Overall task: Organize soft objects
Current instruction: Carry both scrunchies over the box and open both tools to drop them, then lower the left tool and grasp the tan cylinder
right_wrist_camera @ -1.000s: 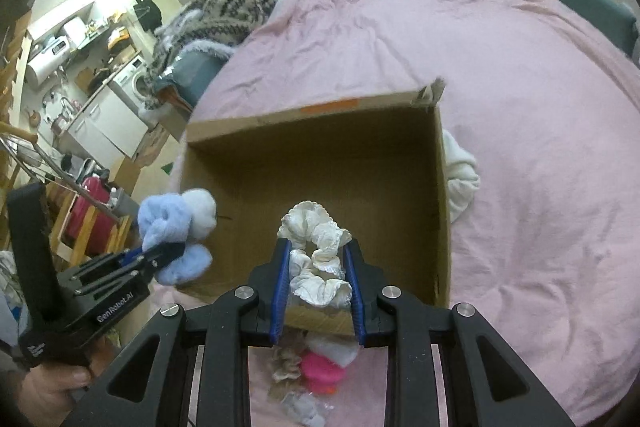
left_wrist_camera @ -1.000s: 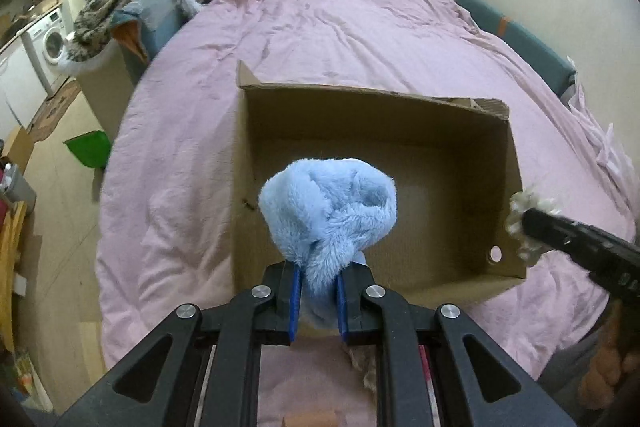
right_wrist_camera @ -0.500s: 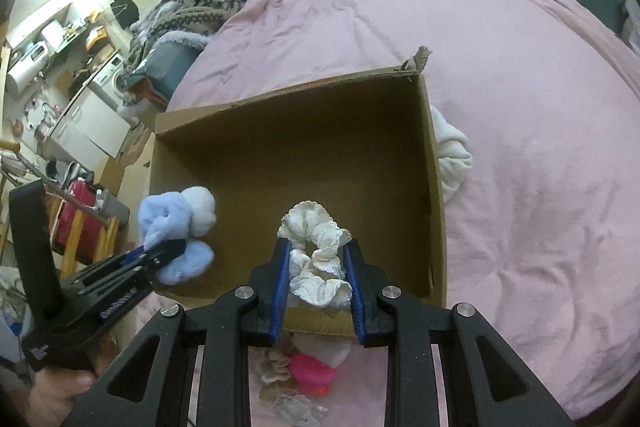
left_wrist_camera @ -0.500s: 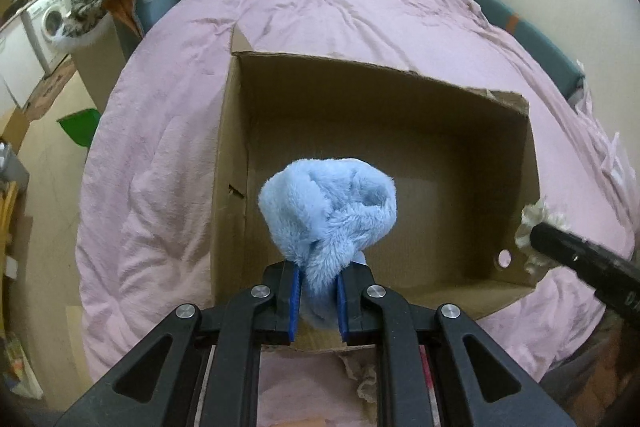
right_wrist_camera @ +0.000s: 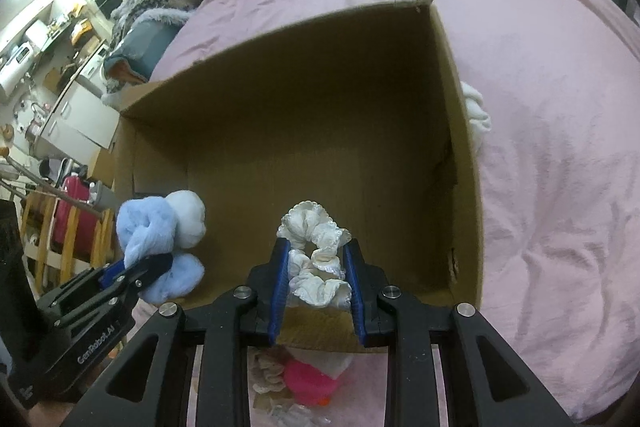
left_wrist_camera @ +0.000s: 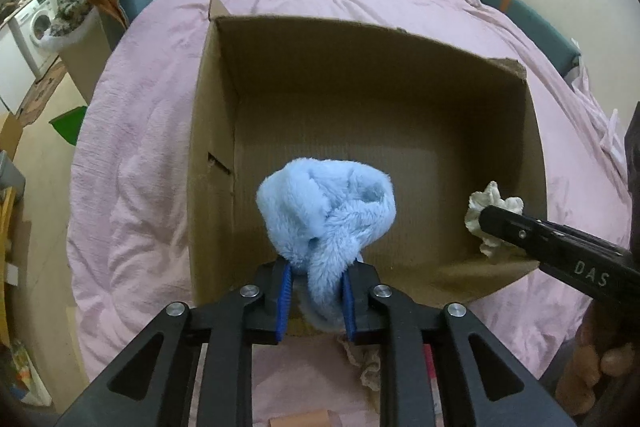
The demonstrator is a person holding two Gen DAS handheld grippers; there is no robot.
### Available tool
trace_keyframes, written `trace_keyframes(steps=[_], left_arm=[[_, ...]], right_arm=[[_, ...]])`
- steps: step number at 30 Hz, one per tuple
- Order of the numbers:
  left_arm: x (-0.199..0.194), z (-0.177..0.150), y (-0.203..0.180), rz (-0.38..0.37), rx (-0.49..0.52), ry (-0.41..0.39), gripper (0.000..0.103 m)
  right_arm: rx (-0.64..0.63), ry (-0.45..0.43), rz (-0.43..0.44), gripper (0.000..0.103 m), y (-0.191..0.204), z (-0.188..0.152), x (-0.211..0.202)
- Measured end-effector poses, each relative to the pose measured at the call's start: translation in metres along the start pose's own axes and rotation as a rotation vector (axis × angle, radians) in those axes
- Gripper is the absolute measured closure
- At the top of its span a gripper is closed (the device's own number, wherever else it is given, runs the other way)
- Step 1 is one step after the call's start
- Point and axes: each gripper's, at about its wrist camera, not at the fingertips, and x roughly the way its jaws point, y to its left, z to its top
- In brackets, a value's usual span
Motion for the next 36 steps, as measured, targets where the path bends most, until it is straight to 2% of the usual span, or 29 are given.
trace_keyframes(steps=[2,3,4,6,7,8,14,18,27,30,34,36], left_arm=[[0.000,0.002,-0.001,-0.012,-0.008,-0.001,0.073],[0.000,0.002,-0.002,-0.015,-0.006,-0.007,0.061],[-0.002,0.002,-0.003,-0.007,0.000,-0.018,0.049],[-0.004,0.001,-0.007,0.004,0.009,-0.032,0.040],[-0.004,0.000,-0.008,0.003,0.015,-0.030,0.040],[-0.004,0.000,-0.008,0.003,0.018,-0.026,0.039],[-0.013,0.000,0.005,-0.008,-0.040,-0.039,0.039],[-0.026,-0.004,0.008,-0.011,-0.042,-0.062,0.039],[-0.056,-0.025,0.007,-0.066,-0.041,-0.048,0.035],[-0.063,-0.035,0.009,-0.021,-0.045,-0.060,0.035],[-0.064,-0.047,0.013,0.002,-0.070,-0.041,0.035],[-0.065,-0.053,0.014,0.011,-0.076,-0.036,0.031]], right_arm=[[-0.001,-0.002,0.007,0.074,0.000,-0.001,0.001],[0.000,-0.008,0.015,0.073,-0.001,-0.001,0.001],[0.004,-0.012,0.022,0.068,-0.002,-0.002,0.000],[0.019,-0.022,0.032,0.056,-0.007,-0.001,-0.002],[0.026,-0.025,0.040,0.044,-0.009,-0.002,-0.003],[0.033,-0.027,0.046,0.039,-0.012,-0.001,-0.004],[0.046,-0.025,0.055,0.039,-0.018,-0.001,-0.013],[0.031,-0.036,0.058,0.039,-0.017,-0.005,-0.024],[0.039,-0.056,0.059,0.039,-0.015,-0.029,-0.068],[0.040,-0.060,0.069,0.039,-0.016,-0.035,-0.077],[0.028,-0.060,0.061,0.039,-0.017,-0.046,-0.080],[0.007,-0.058,0.047,0.039,-0.015,-0.053,-0.081]])
